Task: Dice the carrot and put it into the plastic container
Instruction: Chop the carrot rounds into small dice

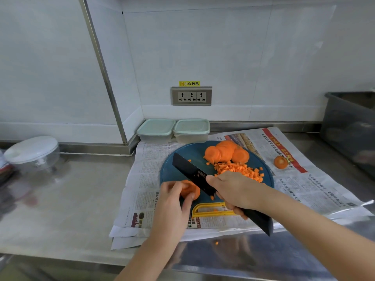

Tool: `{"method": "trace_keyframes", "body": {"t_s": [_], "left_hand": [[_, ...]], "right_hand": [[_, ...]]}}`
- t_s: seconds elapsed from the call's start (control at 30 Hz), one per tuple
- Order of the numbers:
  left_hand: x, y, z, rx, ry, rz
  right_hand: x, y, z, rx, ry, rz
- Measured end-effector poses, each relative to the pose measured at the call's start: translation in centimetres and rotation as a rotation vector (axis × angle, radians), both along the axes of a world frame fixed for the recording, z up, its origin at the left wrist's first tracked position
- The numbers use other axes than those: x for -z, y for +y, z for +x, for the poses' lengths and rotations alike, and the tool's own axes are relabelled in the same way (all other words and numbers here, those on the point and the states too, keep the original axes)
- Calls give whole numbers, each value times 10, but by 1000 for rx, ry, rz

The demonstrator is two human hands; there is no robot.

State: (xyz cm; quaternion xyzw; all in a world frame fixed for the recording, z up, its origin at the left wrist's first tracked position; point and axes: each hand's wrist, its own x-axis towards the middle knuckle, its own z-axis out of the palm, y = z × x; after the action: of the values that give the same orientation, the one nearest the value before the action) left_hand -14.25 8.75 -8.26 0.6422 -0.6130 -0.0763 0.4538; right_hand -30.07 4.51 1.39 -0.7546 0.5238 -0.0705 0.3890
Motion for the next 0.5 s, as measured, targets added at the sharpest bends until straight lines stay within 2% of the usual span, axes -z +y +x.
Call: {"method": "trace_keyframes", "body": {"t_s": [0.23,0.37,0.5], "left_hand": [[-2,1,-1,-5,-63,17],[-2,0,0,-27,-70,2],[-2,-3,1,-37,-63,6]], "right_hand": [[-3,11,-2,-45,74,-89],[1,10,4,40,3,-112],[11,8,15,-60,134,-238]]}}
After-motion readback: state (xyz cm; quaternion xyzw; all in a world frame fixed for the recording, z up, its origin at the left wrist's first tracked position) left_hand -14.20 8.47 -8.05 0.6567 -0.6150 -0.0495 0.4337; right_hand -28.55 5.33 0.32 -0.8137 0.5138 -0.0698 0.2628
